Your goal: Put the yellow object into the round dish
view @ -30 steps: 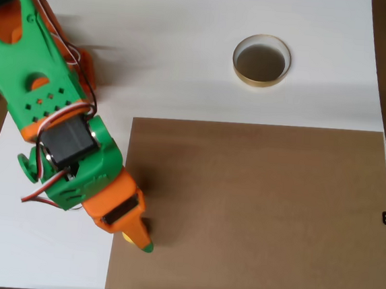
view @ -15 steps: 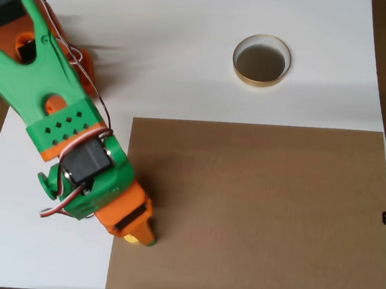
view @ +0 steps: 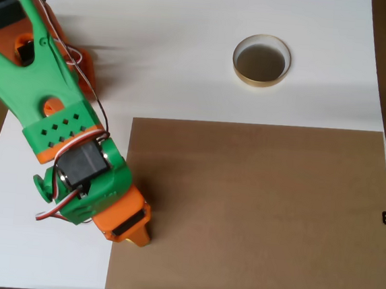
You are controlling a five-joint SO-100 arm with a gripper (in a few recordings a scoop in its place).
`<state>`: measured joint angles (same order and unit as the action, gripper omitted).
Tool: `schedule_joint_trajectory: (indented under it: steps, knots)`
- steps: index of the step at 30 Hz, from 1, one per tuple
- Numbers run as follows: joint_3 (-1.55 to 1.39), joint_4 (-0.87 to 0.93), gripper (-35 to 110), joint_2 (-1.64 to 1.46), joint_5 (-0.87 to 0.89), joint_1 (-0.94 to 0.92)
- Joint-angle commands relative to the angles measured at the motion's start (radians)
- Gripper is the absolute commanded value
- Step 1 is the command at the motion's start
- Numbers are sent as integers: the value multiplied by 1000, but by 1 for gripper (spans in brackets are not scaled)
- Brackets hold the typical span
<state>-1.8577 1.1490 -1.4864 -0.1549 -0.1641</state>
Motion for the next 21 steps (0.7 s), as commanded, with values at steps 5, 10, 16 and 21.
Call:
schedule_joint_trajectory:
  steps: [5,10,16,21]
  knots:
    - [58,20,14,-26,-21,-25]
    - [58,14,10,-23,-23,-25]
    - [52,20,0,-49,-25,-23]
    - [17,34,0,-163,-38,-11]
